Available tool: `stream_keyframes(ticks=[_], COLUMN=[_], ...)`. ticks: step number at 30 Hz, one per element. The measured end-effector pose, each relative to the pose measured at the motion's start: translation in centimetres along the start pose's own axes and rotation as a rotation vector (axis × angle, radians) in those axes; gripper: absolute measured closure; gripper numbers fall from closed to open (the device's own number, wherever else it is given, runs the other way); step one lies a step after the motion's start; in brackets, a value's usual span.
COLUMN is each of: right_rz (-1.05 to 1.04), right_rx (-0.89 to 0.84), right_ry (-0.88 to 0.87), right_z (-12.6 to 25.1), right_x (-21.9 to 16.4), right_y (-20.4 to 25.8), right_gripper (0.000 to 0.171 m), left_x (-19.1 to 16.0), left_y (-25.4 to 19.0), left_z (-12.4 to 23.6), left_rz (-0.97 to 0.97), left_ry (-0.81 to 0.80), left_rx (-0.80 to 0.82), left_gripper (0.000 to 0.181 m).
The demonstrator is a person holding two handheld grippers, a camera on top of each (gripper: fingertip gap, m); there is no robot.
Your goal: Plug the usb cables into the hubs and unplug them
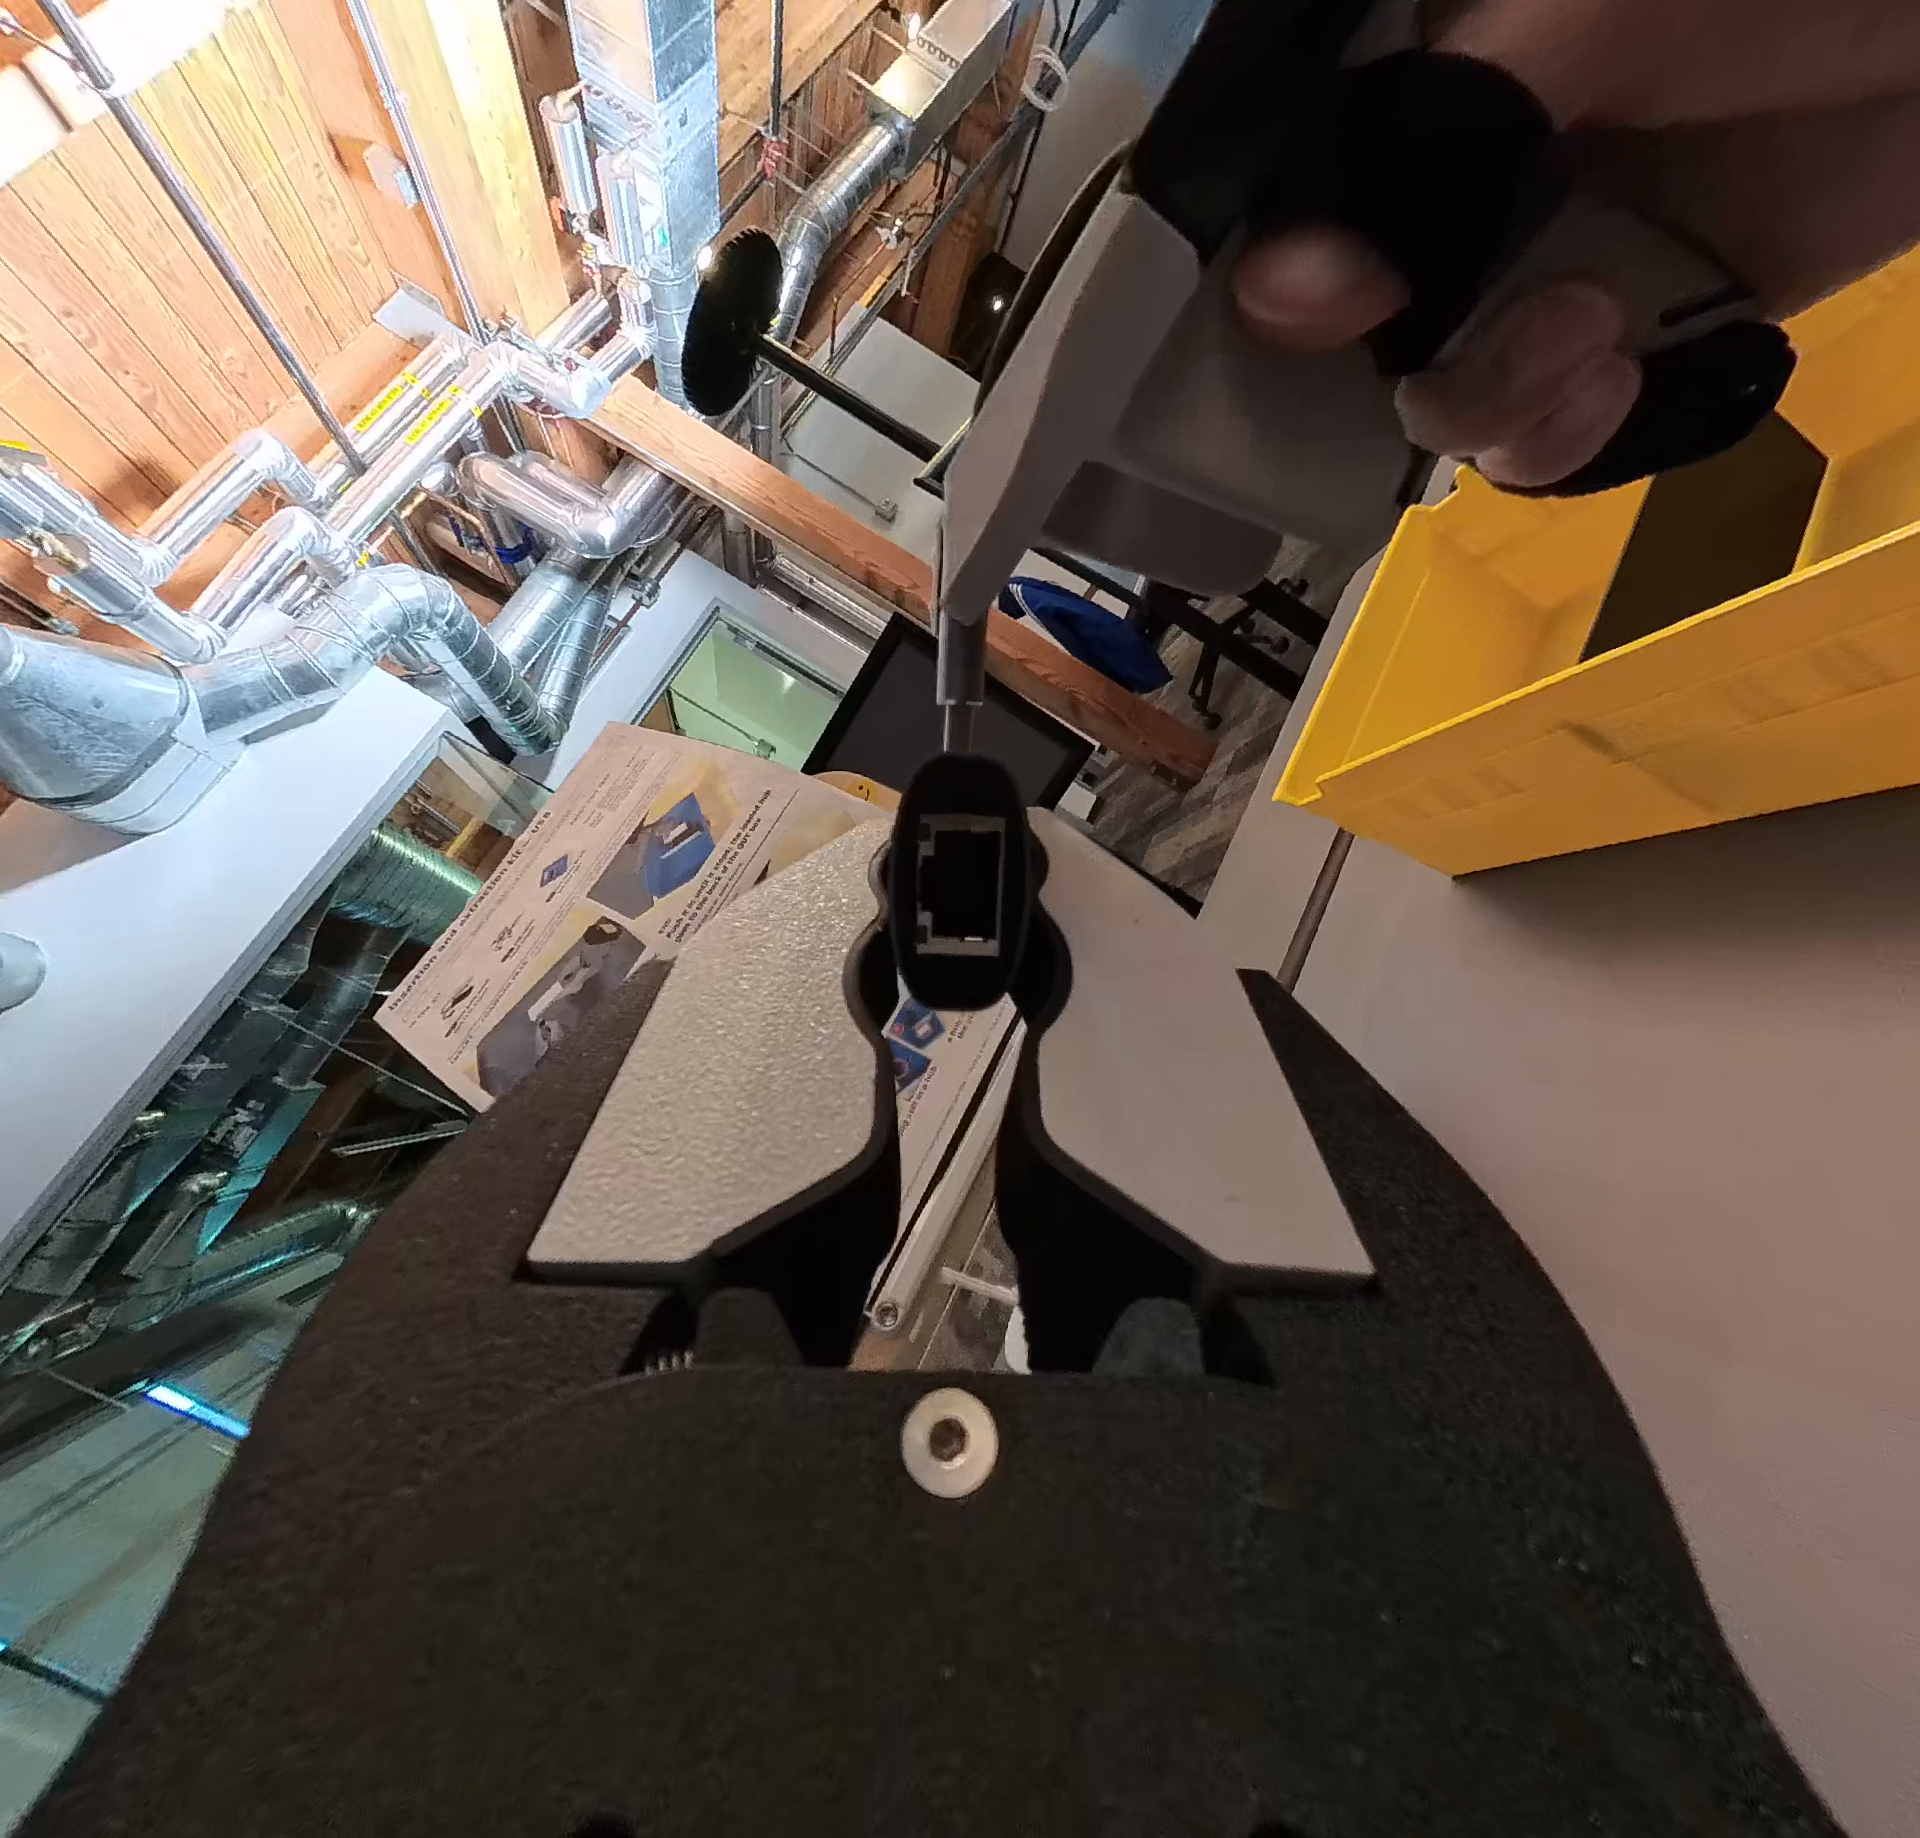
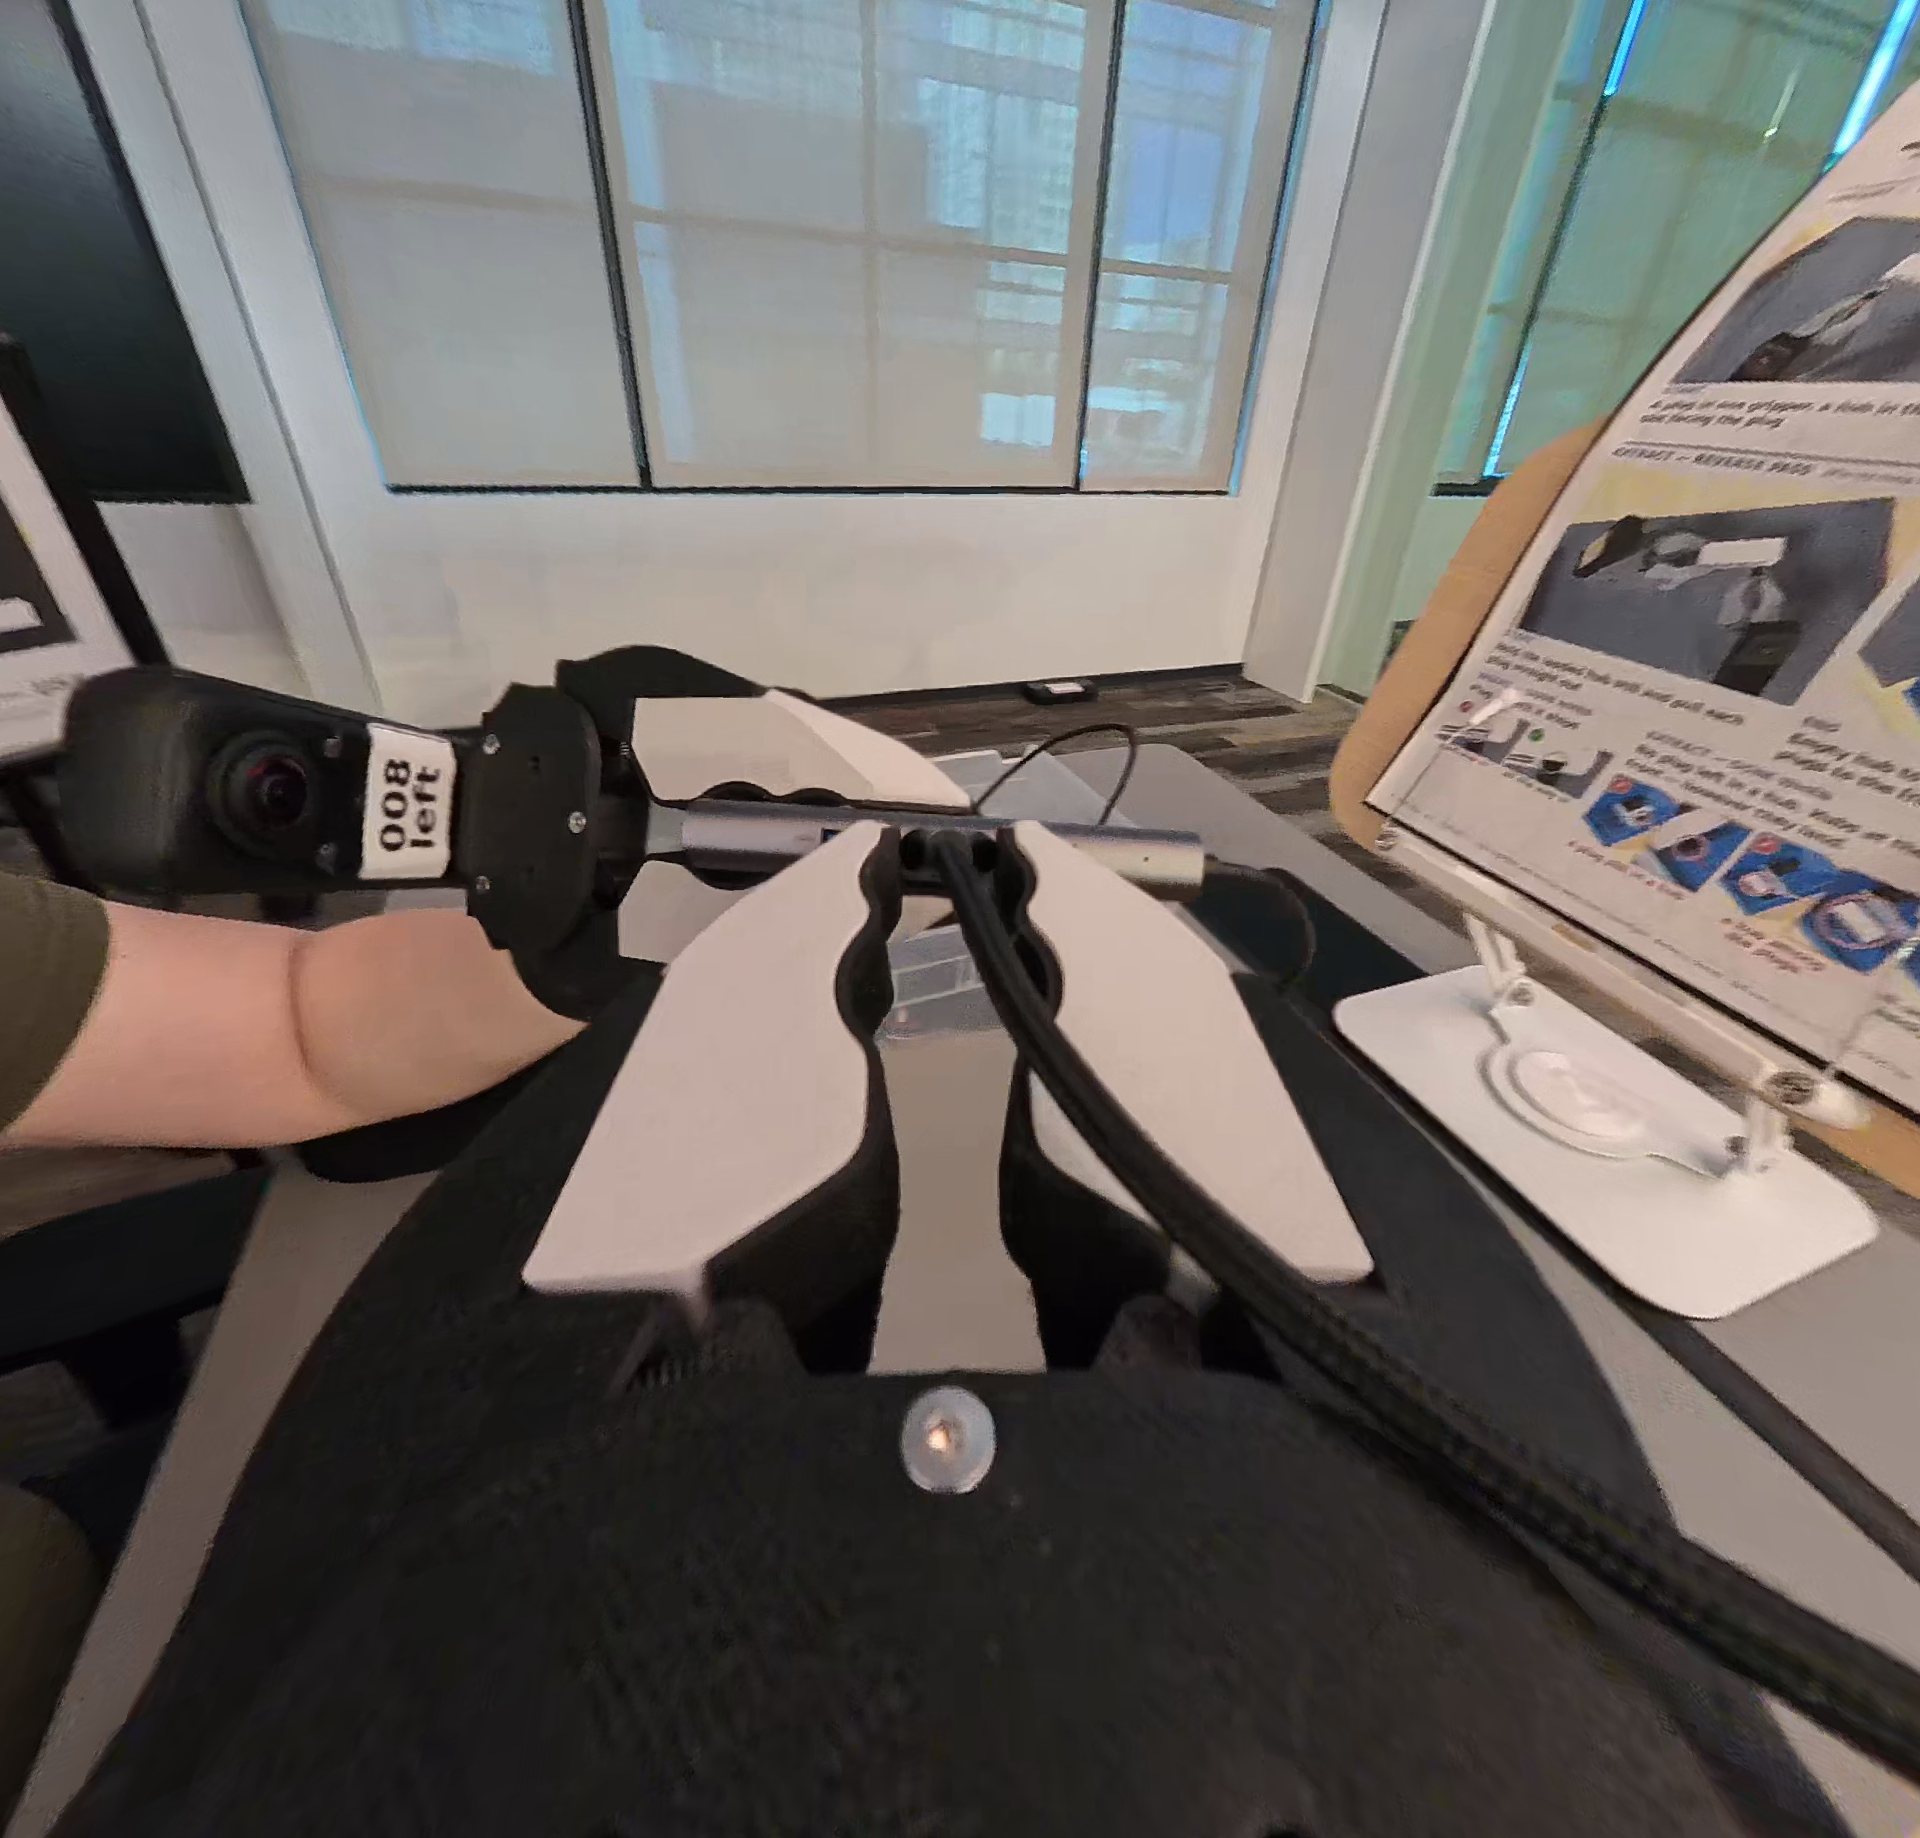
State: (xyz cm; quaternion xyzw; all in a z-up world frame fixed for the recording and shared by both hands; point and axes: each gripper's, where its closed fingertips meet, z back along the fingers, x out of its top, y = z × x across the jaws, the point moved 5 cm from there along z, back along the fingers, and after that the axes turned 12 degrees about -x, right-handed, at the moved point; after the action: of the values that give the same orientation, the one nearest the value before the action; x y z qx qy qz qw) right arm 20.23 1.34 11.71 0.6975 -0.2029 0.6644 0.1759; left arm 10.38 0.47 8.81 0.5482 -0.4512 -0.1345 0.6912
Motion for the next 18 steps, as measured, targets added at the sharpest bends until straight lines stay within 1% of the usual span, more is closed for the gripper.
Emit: stream_keyframes(ticks=[3, 6, 18], right_rz=[-0.045, -0.035, 0.060], right_rx=[0.045, 0.049, -0.003], right_ry=[0.008, 0.030, 0.033], right_z=[0.18, 0.20, -0.06], right_x=[0.00, -0.19, -0.21], right_y=[-0.23, -0.35, 0.37], right_gripper=[0.153, 0.153, 0.152], left_x=[0.28, 0.20, 0.67], left_y=[-0.11, -0.29, -0.33], left_z=[0.04, -0.04, 0.07], left_rz=[0.027, -0.002, -0.028], left_ry=[-0.029, -0.019, -0.011], left_rx=[-0.014, -0.013, 0.007], left_gripper=[0.165, 0.165, 0.165])
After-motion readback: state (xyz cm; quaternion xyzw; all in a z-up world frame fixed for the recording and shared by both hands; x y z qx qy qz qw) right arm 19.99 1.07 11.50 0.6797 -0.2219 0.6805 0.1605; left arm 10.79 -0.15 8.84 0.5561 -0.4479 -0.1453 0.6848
